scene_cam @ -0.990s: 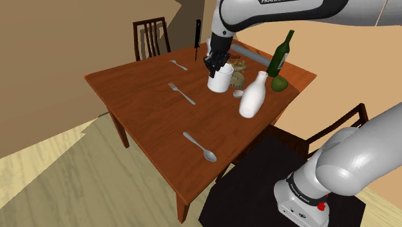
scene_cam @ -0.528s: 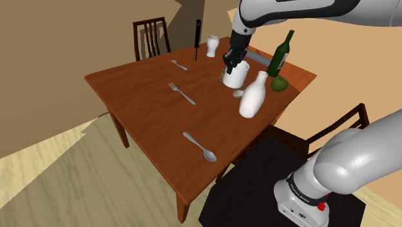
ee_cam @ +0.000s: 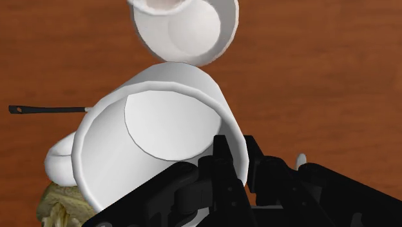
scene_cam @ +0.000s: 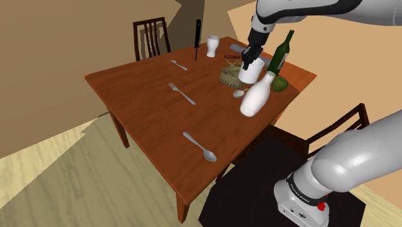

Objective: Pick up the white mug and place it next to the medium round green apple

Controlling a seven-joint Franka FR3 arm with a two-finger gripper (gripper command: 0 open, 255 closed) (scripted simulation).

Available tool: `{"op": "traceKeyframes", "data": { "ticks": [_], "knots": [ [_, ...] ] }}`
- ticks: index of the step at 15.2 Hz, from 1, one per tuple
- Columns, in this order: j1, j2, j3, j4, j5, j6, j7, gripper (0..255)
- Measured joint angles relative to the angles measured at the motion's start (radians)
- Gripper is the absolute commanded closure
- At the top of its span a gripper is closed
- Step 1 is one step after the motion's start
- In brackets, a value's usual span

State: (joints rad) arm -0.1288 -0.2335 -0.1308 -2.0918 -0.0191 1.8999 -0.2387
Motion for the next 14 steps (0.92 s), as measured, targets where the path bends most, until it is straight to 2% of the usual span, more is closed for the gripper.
{"op": "traceKeyframes", "data": {
  "ticks": [7,14],
  "knots": [
    [-0.067,0.041,-0.106,0.049,-0.009,-0.008,-0.171,255],
    [-0.14,0.142,-0.218,0.16,0.013,-0.023,-0.363,255]
  ]
}}
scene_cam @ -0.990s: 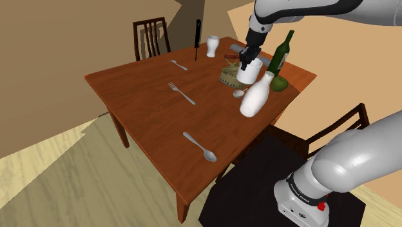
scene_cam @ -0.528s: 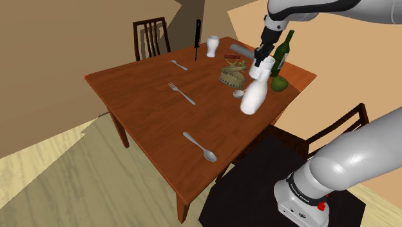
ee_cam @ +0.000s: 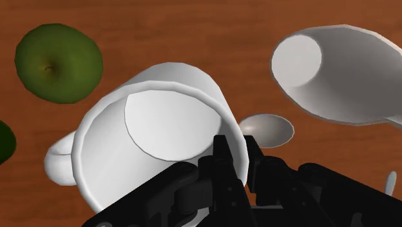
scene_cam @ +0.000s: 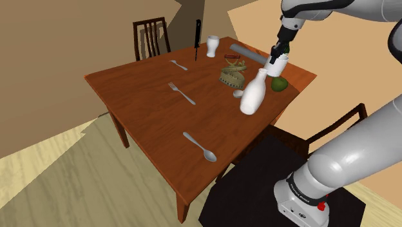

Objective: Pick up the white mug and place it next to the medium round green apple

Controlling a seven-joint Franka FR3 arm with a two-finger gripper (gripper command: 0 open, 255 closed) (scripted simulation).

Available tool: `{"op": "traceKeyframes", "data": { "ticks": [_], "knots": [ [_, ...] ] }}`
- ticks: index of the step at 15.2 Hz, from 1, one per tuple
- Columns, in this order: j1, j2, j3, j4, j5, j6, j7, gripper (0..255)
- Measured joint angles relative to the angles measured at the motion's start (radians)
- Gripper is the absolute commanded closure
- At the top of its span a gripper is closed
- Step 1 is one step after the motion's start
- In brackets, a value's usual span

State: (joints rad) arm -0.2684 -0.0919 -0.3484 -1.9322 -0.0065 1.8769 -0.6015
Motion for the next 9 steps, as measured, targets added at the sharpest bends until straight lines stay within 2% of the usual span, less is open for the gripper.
{"op": "traceKeyframes", "data": {
  "ticks": [9],
  "knots": [
    [-0.109,0.203,-0.11,0.235,0.089,-0.056,-0.239,255]
  ]
}}
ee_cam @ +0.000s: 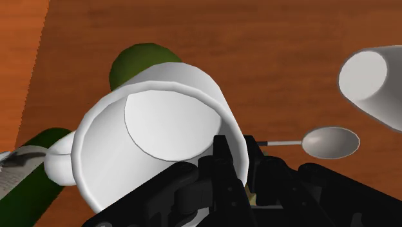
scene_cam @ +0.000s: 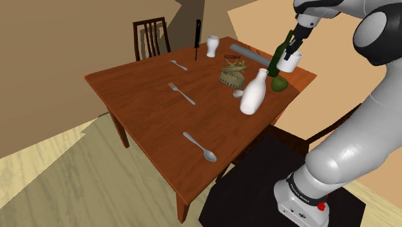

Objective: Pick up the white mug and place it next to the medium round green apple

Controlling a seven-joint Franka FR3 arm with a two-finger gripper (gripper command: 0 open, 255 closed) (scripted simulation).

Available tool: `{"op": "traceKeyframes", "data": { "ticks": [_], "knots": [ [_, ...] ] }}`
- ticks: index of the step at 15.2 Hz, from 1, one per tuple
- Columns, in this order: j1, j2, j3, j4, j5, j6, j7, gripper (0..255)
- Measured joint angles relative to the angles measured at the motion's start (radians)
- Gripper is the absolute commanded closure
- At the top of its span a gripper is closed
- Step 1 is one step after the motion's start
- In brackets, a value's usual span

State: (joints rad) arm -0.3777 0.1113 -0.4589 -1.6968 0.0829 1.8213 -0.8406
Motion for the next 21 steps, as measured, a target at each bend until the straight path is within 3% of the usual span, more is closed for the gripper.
{"op": "traceKeyframes", "data": {
  "ticks": [6,9,12,14,15,16,21],
  "knots": [
    [-0.111,0.182,-0.04,0.218,0.093,-0.066,-0.146,255],
    [-0.193,0.293,-0.049,0.365,0.147,-0.117,-0.218,255],
    [-0.287,0.417,-0.046,0.552,0.2,-0.189,-0.269,255],
    [-0.364,0.526,-0.033,0.731,0.238,-0.259,-0.285,255],
    [-0.424,0.611,-0.018,0.88,0.264,-0.317,-0.285,255],
    [-0.447,0.642,-0.013,0.927,0.271,-0.335,-0.29,255],
    [-0.441,0.642,-0.015,0.862,0.272,-0.276,-0.311,255]
  ]
}}
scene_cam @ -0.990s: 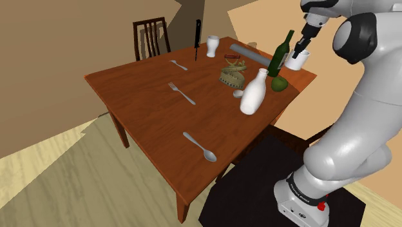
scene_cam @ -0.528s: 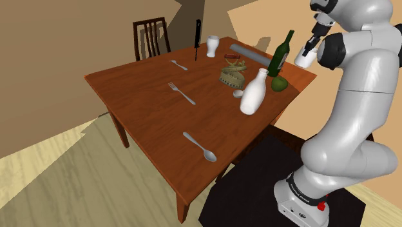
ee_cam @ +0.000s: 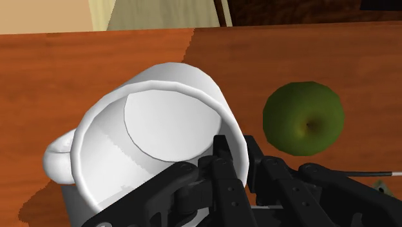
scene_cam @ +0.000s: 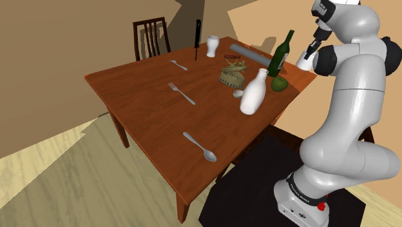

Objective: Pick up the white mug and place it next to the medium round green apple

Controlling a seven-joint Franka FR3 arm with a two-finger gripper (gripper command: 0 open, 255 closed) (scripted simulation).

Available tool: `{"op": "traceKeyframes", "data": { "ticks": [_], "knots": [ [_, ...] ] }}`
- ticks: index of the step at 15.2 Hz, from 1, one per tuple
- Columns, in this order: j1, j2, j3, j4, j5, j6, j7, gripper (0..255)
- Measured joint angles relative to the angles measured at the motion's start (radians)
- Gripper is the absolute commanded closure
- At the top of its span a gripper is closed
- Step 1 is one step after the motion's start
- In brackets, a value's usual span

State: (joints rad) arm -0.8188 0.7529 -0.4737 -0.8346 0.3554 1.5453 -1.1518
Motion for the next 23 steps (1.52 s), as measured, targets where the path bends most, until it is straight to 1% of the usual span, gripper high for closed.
{"op": "traceKeyframes", "data": {
  "ticks": [2,6,10,11,19,23],
  "knots": [
    [0.019,-0.021,-0.004,-0.066,-0.005,0.041,-0.007,255],
    [0.042,-0.042,-0.008,-0.159,-0.009,0.11,-0.017,255],
    [0.055,-0.04,-0.007,-0.214,-0.007,0.163,-0.023,255],
    [0.06,-0.049,-0.009,-0.243,-0.008,0.183,-0.028,255],
    [0.078,-0.041,-0.005,-0.343,0.0,0.286,-0.042,255],
    [0.08,-0.027,0.0,-0.372,0.006,0.327,-0.049,255]
  ]
}}
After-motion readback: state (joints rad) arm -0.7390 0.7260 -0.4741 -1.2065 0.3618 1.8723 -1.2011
